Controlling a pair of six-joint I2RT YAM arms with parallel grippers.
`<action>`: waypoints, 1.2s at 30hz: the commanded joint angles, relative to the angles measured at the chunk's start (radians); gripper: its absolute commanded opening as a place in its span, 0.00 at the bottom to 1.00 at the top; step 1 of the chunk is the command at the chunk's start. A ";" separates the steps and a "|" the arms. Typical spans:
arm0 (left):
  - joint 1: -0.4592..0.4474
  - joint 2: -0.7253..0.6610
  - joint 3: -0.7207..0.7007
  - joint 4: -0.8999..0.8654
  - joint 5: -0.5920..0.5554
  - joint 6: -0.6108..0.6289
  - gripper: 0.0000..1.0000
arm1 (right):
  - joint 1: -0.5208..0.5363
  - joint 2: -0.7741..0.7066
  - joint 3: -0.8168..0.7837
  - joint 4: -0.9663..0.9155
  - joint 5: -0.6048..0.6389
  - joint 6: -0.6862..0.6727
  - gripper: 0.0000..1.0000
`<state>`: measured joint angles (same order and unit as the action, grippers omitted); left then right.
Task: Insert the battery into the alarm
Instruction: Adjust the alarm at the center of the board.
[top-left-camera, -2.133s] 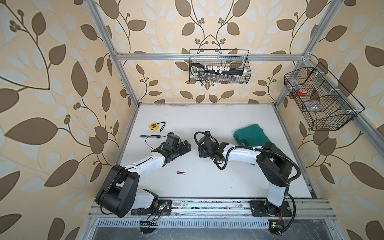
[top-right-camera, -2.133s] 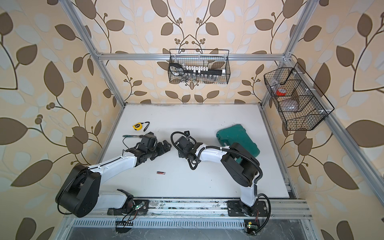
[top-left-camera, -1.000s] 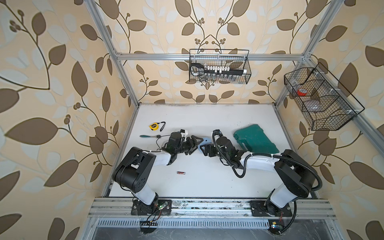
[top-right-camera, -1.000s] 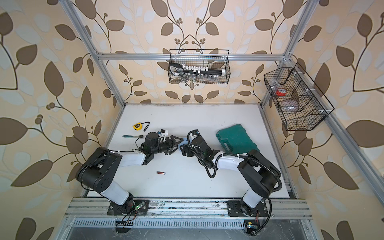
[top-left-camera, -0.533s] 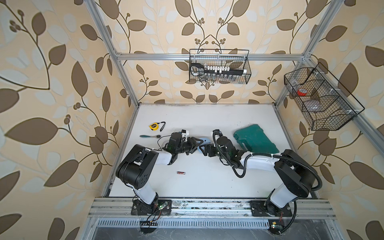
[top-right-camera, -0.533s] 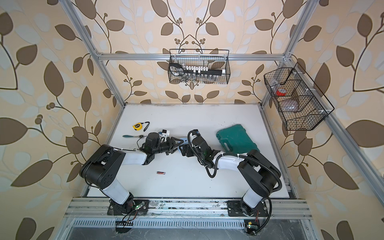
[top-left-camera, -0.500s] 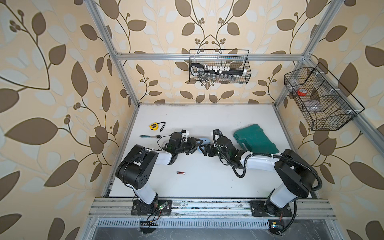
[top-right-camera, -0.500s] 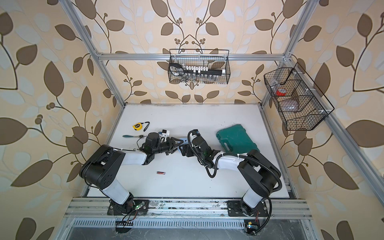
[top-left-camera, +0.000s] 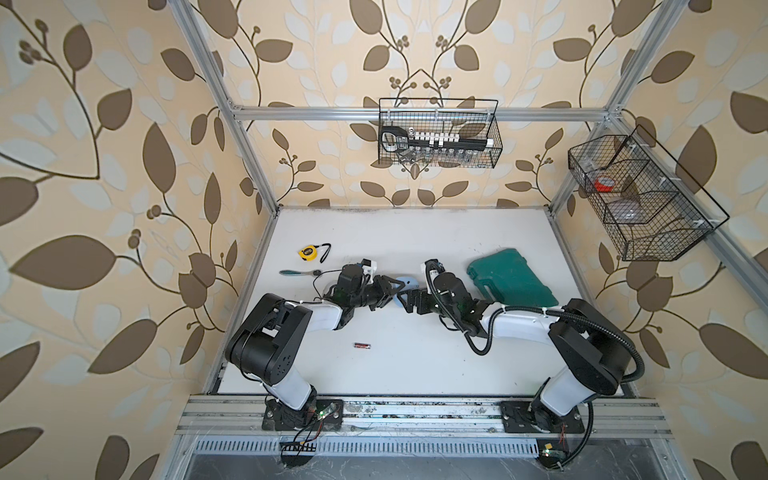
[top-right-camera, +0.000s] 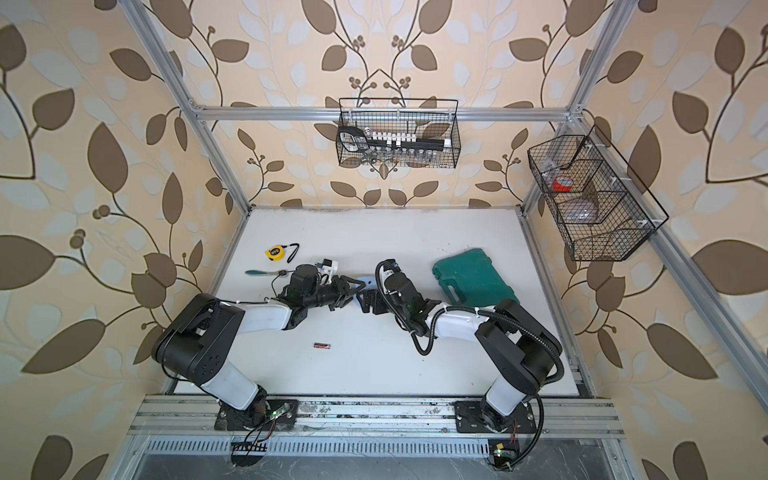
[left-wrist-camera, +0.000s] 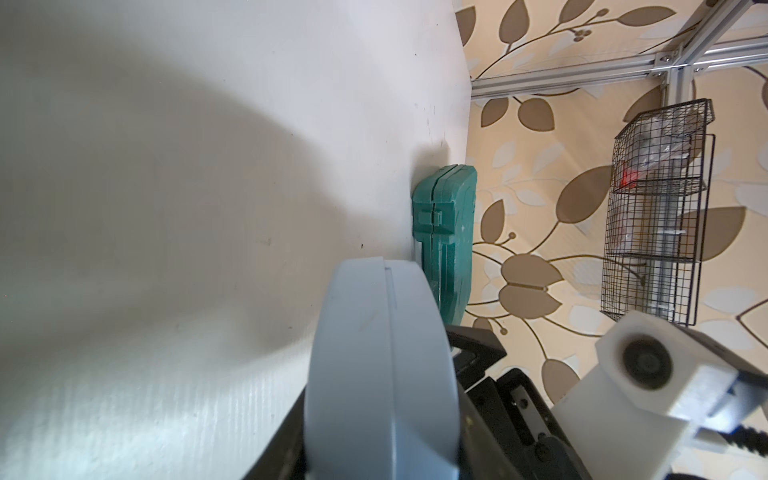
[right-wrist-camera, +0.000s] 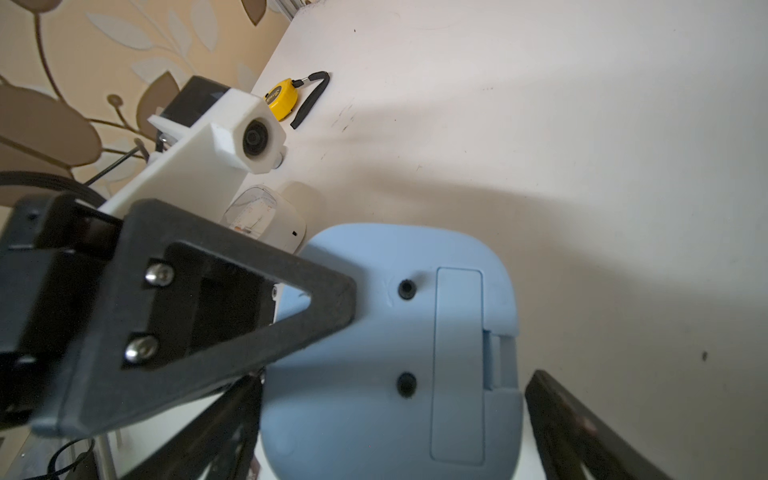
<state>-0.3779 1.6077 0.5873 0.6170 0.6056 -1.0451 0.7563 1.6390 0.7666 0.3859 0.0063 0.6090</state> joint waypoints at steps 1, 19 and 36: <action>0.007 -0.049 0.054 -0.065 -0.037 0.109 0.26 | -0.016 -0.053 -0.023 0.036 -0.010 0.006 1.00; -0.247 -0.199 0.167 -0.159 -0.723 1.170 0.29 | -0.349 -0.279 -0.047 -0.128 -0.375 0.280 0.99; -0.531 0.017 0.141 0.210 -1.034 1.919 0.27 | -0.471 -0.168 0.091 -0.283 -0.685 0.503 0.90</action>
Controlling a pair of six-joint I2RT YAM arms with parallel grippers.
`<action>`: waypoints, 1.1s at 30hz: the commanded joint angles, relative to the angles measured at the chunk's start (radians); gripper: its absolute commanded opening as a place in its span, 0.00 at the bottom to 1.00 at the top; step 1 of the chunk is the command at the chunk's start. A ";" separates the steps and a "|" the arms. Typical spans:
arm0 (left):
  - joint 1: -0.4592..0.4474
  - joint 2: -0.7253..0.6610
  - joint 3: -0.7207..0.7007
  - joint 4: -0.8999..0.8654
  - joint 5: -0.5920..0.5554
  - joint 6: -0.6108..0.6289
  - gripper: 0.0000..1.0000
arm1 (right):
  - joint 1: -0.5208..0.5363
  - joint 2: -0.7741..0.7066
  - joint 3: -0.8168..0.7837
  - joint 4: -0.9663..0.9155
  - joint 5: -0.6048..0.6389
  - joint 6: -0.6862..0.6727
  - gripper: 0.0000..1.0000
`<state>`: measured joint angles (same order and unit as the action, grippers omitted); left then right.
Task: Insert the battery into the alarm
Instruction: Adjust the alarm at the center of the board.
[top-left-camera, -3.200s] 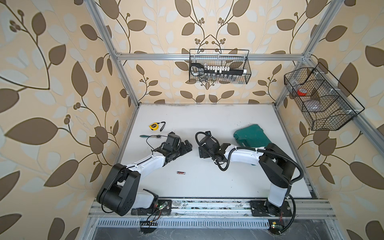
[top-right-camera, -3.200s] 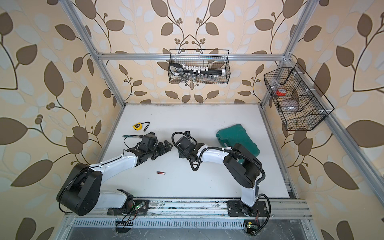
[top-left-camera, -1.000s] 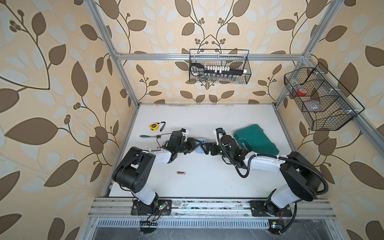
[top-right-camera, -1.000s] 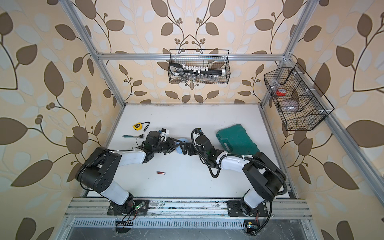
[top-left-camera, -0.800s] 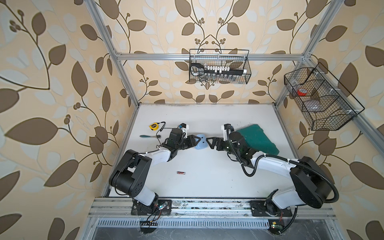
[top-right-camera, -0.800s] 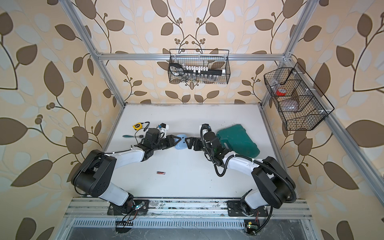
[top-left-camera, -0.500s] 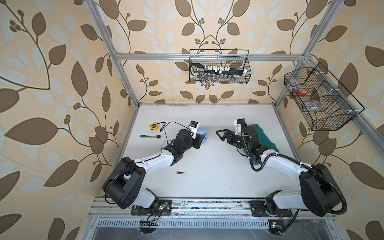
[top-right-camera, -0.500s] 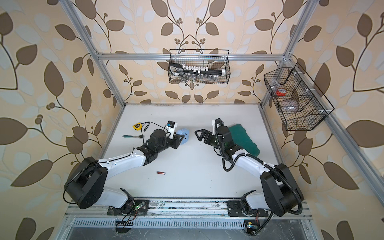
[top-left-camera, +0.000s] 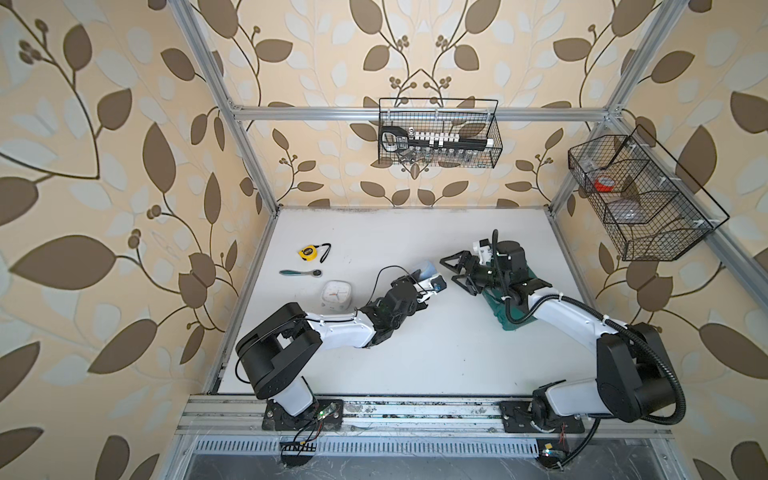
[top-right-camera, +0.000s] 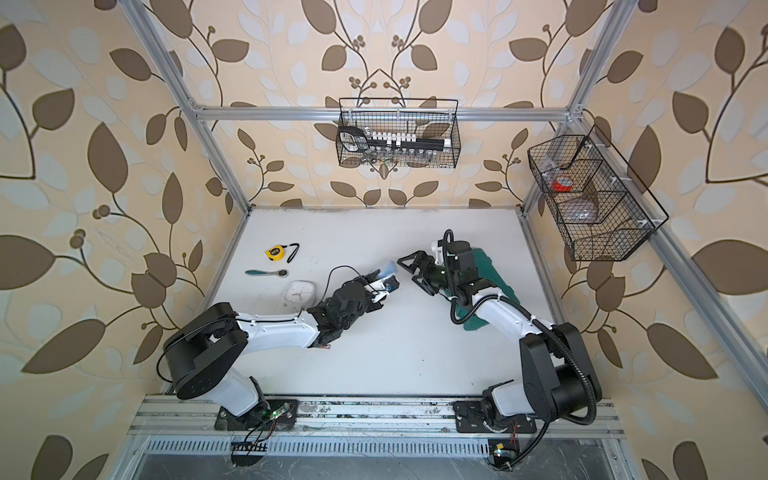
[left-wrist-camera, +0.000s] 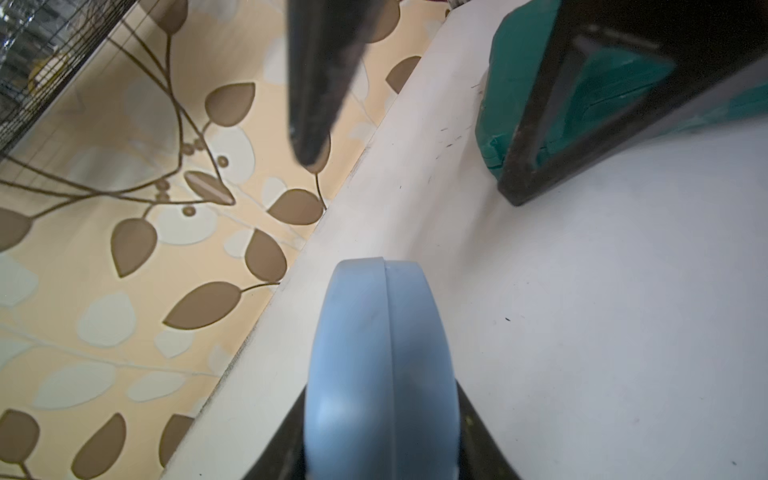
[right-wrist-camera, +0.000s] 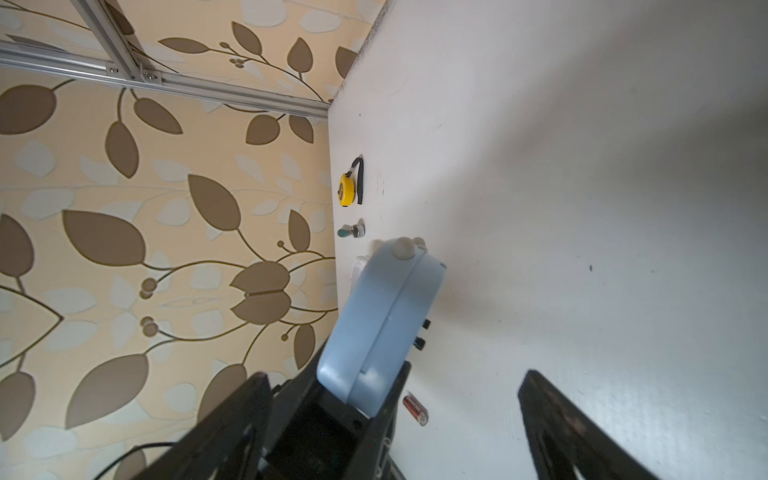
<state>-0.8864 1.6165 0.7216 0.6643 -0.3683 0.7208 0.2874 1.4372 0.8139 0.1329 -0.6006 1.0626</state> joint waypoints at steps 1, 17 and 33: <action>-0.030 0.017 0.009 0.172 -0.062 0.172 0.27 | -0.004 0.053 0.057 -0.044 -0.093 0.053 0.89; -0.074 0.111 -0.003 0.282 -0.099 0.330 0.27 | -0.007 0.145 0.120 -0.085 -0.128 0.051 0.60; -0.086 0.175 -0.001 0.344 -0.120 0.387 0.33 | -0.008 0.186 0.116 -0.063 -0.140 0.072 0.33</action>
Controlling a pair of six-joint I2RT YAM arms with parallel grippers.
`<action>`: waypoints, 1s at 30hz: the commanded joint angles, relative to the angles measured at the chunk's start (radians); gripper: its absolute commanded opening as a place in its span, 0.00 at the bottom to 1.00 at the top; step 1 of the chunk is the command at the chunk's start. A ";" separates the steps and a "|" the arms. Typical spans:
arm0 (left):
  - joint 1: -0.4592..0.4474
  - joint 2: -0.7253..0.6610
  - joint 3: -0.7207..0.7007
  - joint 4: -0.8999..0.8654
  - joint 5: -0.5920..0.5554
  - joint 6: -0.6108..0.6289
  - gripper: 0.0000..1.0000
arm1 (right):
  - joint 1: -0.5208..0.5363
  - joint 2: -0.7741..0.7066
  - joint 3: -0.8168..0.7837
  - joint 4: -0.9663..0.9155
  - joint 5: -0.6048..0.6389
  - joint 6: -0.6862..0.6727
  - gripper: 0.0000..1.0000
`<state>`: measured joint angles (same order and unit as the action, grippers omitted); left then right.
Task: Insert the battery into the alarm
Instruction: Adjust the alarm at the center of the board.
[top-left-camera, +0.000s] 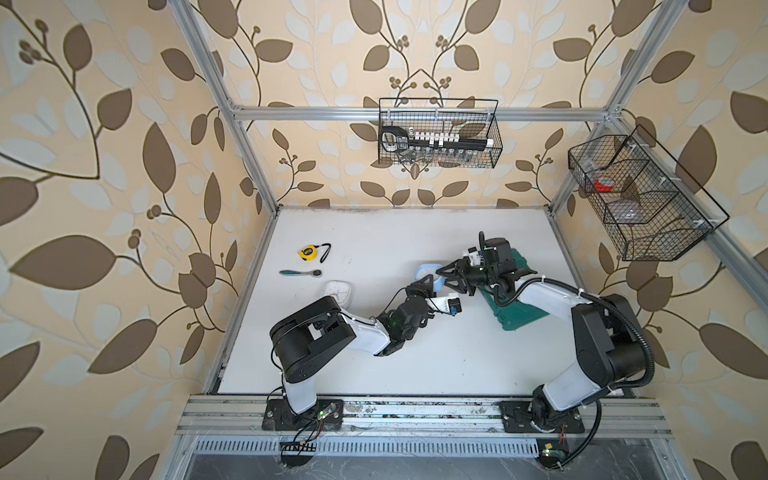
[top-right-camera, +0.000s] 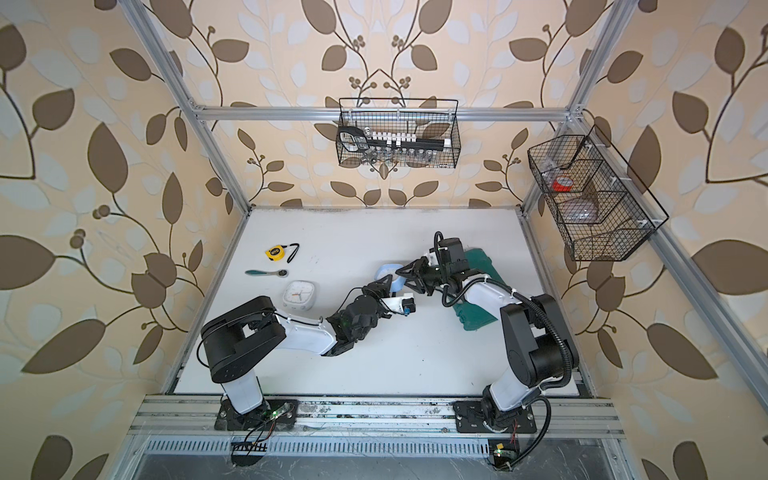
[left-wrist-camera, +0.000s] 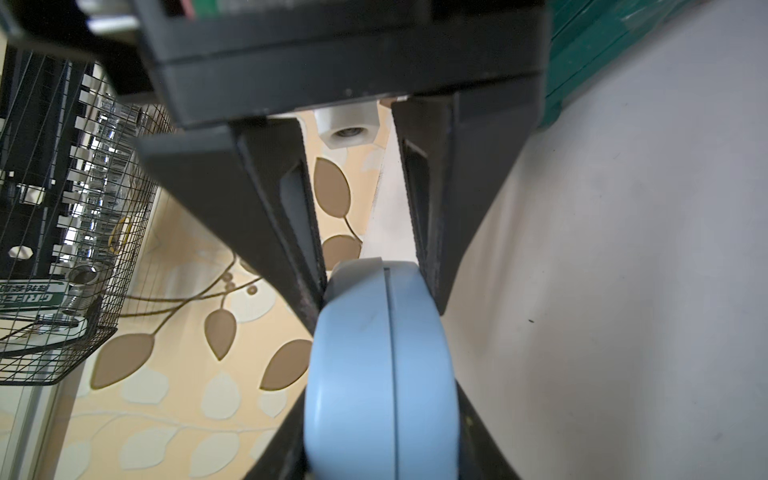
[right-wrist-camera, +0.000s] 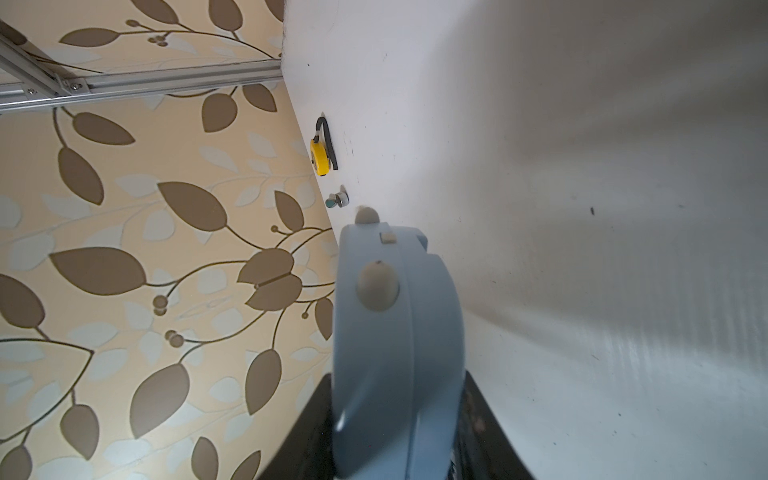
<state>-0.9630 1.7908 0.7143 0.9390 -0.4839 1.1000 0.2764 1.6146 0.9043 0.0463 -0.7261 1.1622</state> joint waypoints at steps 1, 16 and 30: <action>-0.009 0.003 0.008 0.063 -0.005 0.008 0.37 | 0.002 0.008 0.023 0.025 -0.013 -0.027 0.33; -0.006 -0.073 -0.038 -0.039 0.078 -0.265 0.87 | -0.023 0.016 0.016 0.081 0.059 -0.022 0.31; 0.116 -0.341 -0.247 -0.138 0.272 -0.771 0.91 | -0.028 0.192 0.143 0.082 0.203 -0.096 0.32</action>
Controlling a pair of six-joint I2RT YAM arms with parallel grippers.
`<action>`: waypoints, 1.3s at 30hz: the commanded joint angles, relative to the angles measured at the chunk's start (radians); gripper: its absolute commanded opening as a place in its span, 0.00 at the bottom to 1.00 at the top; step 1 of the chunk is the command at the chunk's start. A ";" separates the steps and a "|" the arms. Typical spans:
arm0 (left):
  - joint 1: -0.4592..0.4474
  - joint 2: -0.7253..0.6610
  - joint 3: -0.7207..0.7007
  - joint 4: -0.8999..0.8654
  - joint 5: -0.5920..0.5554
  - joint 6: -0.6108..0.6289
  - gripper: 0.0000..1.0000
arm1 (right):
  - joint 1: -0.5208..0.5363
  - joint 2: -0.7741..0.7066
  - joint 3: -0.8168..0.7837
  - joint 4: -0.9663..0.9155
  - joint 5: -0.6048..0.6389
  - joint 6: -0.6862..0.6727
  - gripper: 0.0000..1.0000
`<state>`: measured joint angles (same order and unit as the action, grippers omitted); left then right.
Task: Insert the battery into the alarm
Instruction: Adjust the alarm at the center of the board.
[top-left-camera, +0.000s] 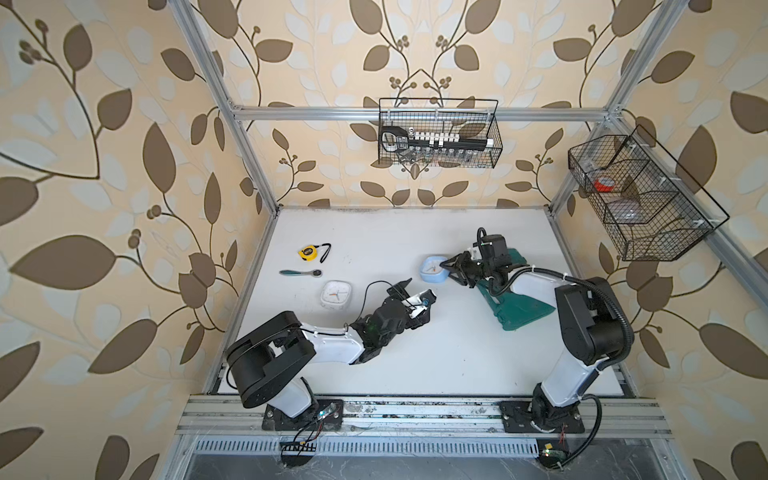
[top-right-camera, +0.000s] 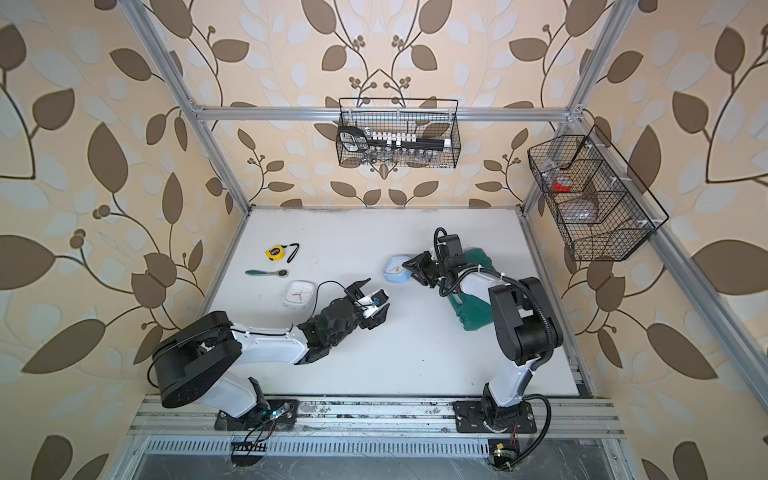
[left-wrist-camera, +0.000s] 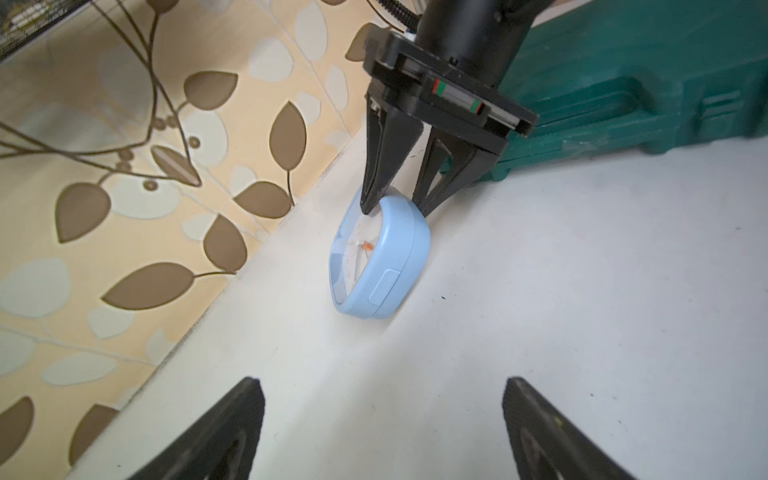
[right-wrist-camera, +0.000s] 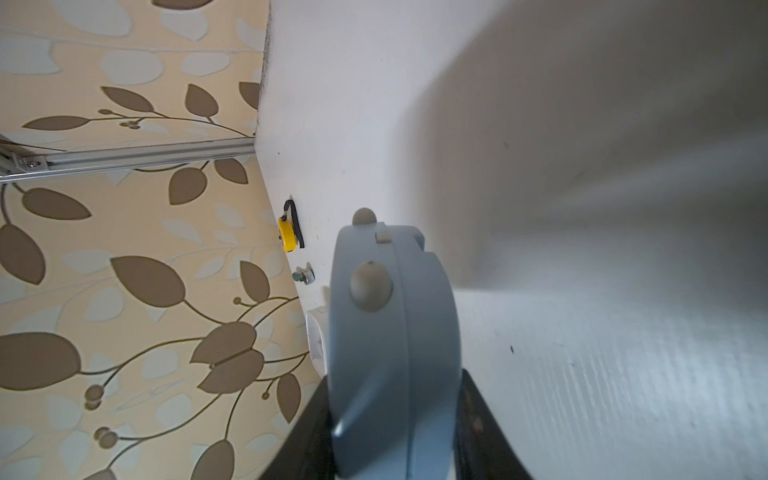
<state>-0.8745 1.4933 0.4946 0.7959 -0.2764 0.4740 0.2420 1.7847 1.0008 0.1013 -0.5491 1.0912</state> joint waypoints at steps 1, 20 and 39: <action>0.054 -0.087 -0.043 0.015 0.080 -0.188 0.91 | 0.009 0.036 0.052 0.029 0.029 -0.025 0.32; 0.353 -0.231 -0.085 -0.052 0.231 -0.615 0.99 | 0.058 0.207 0.121 0.093 0.063 -0.007 0.47; 0.471 -0.309 0.070 -0.569 0.097 -0.973 0.99 | 0.080 0.096 0.043 -0.064 0.182 -0.175 0.97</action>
<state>-0.4374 1.2171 0.5262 0.3748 -0.1364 -0.3767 0.3107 1.9305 1.0805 0.1272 -0.4366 0.9852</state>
